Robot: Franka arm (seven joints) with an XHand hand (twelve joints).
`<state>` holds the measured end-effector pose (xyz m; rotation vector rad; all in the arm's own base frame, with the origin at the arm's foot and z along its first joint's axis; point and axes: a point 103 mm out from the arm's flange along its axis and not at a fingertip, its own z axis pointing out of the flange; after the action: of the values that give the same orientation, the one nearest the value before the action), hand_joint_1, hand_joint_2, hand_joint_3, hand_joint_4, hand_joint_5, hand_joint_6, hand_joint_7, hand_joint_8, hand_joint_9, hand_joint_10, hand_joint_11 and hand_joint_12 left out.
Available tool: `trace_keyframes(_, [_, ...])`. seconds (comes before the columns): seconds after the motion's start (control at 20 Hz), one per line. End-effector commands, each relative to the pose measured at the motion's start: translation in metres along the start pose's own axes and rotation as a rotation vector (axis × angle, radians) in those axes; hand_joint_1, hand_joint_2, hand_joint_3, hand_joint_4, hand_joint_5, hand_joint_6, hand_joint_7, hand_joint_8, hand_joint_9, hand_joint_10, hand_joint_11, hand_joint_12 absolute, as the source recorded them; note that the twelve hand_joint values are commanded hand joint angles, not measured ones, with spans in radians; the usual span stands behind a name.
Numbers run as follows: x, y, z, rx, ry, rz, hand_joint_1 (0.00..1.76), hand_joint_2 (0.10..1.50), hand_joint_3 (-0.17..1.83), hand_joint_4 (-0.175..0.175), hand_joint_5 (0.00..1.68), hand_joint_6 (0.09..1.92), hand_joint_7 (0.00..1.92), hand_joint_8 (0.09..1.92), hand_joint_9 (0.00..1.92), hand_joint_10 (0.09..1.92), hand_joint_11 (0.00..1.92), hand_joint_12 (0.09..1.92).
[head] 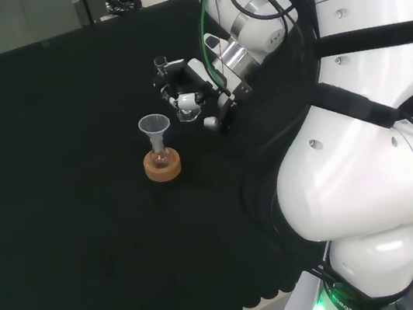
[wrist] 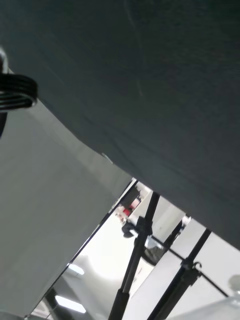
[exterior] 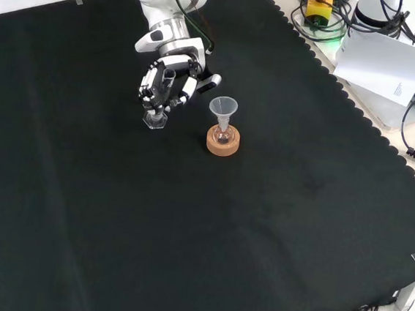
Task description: Pick up the graduated cylinder.
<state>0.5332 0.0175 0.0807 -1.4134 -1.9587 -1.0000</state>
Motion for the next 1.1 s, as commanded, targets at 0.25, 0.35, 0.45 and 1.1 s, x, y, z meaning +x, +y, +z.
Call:
trace_keyframes(0.25, [0.002, 0.003, -0.013, 0.074, -0.069, 0.036, 1.44, 0.92, 0.71, -0.117, 0.96, 0.87, 0.85, 0.72, 1.1, 0.43, 0.94, 0.91])
trace_keyframes(0.35, [0.002, 0.004, -0.017, 0.099, -0.083, 0.041, 1.45, 0.92, 0.71, -0.119, 0.96, 0.87, 0.85, 0.72, 1.1, 0.43, 0.94, 0.91])
trace_keyframes(0.45, [0.003, 0.005, -0.022, 0.114, -0.087, 0.044, 1.45, 0.92, 0.71, -0.123, 0.95, 0.87, 0.85, 0.72, 1.1, 0.43, 0.94, 0.91])
trace_keyframes(1.1, [0.013, 0.008, -0.065, 0.301, -0.092, 0.099, 1.45, 0.92, 0.71, -0.117, 0.92, 0.86, 0.82, 0.73, 1.09, 0.43, 0.96, 0.9])
